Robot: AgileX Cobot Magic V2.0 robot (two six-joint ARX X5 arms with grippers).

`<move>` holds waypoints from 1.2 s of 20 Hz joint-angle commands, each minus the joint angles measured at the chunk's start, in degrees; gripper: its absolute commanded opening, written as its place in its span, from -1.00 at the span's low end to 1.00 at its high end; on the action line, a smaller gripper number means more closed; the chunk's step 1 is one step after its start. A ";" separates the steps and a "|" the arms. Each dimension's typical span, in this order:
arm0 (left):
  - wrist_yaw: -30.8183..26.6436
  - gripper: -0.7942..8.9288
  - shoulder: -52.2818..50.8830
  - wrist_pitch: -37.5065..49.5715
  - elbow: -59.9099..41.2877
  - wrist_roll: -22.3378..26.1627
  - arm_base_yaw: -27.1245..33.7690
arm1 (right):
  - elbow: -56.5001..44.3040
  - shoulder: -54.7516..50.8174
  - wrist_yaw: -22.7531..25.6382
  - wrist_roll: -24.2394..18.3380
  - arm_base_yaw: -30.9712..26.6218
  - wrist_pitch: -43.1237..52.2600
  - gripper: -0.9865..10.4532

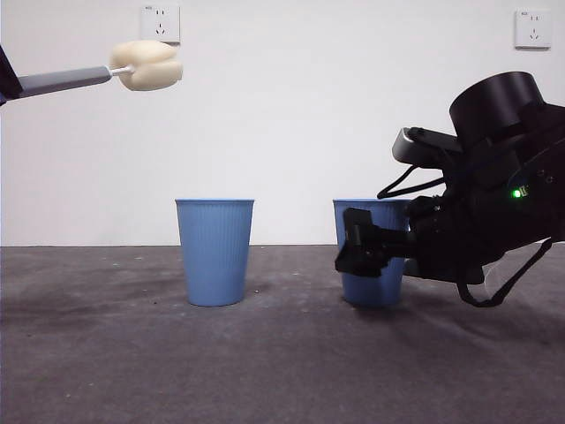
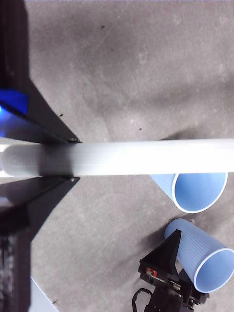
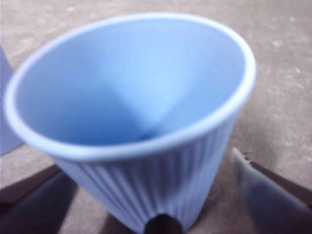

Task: Pick up the cup brush,pick up the cup,insert the brush into the cup,clean the cup,put the cup brush back,put the cup back to the fixed position on the table

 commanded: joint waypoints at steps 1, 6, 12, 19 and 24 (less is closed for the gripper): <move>0.22 -0.85 -0.11 0.02 -0.22 0.72 -0.02 | 0.04 0.83 0.24 0.28 0.02 0.24 -0.40; 0.09 -0.85 -0.11 -0.63 -0.22 1.31 -0.02 | 0.04 0.83 0.15 -0.02 0.07 0.24 -0.62; -0.20 -0.85 -0.11 -2.43 -0.22 4.39 -0.02 | 0.04 -0.42 -3.96 1.16 0.09 -1.16 -0.85; -0.24 -0.85 -0.11 -6.29 -0.22 9.29 -2.14 | 3.19 -25.51 -7.23 -5.57 1.22 -43.36 -0.85; -5.46 -0.85 -0.11 -8.11 -0.22 12.76 -9.60 | 16.72 -34.84 -5.92 -17.03 3.87 -85.96 -0.85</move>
